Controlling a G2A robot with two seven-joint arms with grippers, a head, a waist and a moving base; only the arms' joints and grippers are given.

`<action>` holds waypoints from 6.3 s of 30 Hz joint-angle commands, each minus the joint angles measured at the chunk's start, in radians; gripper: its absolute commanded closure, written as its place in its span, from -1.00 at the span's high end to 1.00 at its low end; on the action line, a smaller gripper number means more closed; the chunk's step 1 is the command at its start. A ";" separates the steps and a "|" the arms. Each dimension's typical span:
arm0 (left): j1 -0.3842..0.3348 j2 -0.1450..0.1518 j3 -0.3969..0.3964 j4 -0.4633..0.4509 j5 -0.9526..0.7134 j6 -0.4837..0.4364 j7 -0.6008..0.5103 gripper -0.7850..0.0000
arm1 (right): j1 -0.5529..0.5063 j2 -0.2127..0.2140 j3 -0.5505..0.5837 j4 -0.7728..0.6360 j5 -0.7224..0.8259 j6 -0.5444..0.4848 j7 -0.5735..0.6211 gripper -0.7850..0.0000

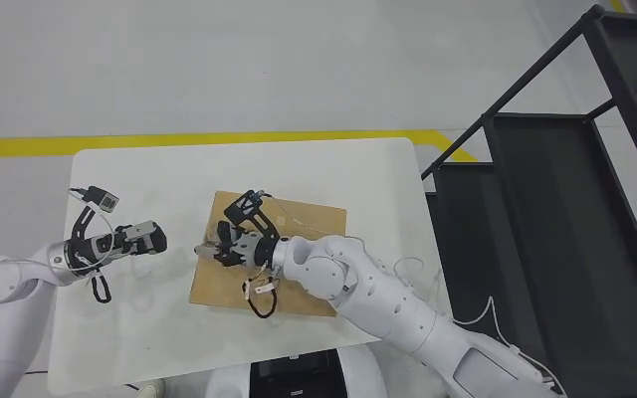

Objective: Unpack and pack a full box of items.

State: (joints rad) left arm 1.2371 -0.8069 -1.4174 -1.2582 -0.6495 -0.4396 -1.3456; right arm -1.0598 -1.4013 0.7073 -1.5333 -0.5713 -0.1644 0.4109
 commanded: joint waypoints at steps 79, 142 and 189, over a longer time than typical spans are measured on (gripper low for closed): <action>0.008 -0.016 -0.040 -0.008 0.024 0.034 -0.010 1.00 | -0.150 0.014 0.218 -0.087 0.437 -0.059 0.188 1.00; 0.001 -0.028 -0.026 -0.046 0.066 0.065 -0.001 1.00 | -0.556 0.146 0.559 -0.282 0.561 -0.168 0.319 1.00; -0.008 -0.031 -0.024 -0.075 0.099 0.101 0.017 1.00 | -0.697 0.209 0.705 -0.455 0.617 -0.342 0.302 1.00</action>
State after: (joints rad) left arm 1.2307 -0.8374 -1.4430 -1.3303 -0.5513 -0.3401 -1.3307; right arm -1.7376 -1.1956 1.3900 -1.9595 0.0127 -0.4846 0.7056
